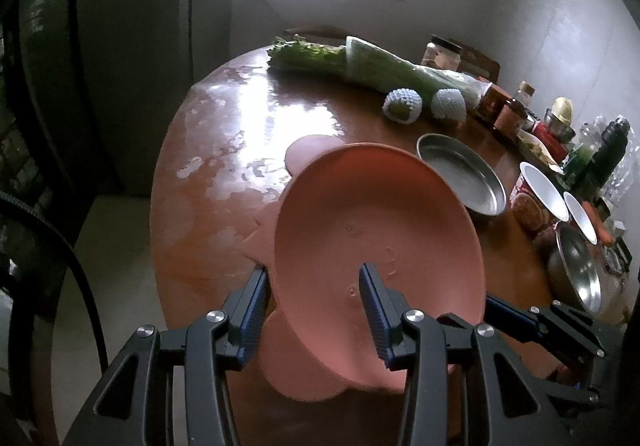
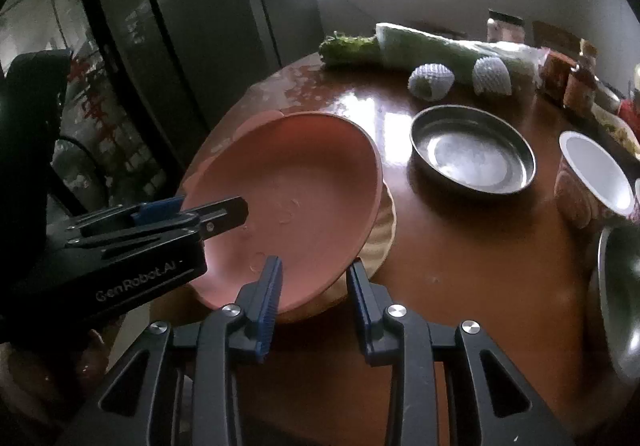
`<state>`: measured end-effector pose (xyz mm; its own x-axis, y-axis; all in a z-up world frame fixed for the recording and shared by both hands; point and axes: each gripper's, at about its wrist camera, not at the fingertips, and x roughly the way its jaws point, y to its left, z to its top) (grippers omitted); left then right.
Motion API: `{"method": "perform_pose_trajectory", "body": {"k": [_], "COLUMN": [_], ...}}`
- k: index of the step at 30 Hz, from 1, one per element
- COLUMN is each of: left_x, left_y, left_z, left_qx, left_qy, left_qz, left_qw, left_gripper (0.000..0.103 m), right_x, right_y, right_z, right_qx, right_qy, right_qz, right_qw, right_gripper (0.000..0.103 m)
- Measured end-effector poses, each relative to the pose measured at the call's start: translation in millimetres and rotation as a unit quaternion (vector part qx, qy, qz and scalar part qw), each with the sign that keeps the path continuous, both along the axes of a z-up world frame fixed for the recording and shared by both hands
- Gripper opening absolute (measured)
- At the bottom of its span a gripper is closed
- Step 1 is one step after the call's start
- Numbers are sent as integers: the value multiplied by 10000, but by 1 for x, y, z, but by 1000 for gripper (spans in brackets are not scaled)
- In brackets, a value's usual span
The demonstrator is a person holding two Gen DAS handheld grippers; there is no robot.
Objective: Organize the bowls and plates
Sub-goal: 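Lift the pink pig plate with the left tool over the shell plate, then lower the pink plate onto the shell plate and open the left tool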
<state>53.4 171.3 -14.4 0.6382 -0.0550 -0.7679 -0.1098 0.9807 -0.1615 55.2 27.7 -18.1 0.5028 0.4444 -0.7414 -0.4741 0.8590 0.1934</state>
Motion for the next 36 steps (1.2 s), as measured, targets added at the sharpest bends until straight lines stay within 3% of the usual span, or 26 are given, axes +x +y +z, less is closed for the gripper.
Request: {"method": "perform_pose_trajectory", "body": {"k": [18,36], "left_x": [-1,3], "left_y": [15,-15], "left_z": [-10,-19], "left_qx": [-12,18], "left_qy": [161,325], "left_qz": [144,-201], "left_qw": [9998,9993], "left_gripper": [46,45], "right_x": [-5,2], "right_y": [8,-24], "right_z": [-1,-1], "right_qx": [-512,-273], "right_qy": [-261,-93], "right_qz": [160,-278], "right_qw": [9982,9992], "right_gripper": [40,45]}}
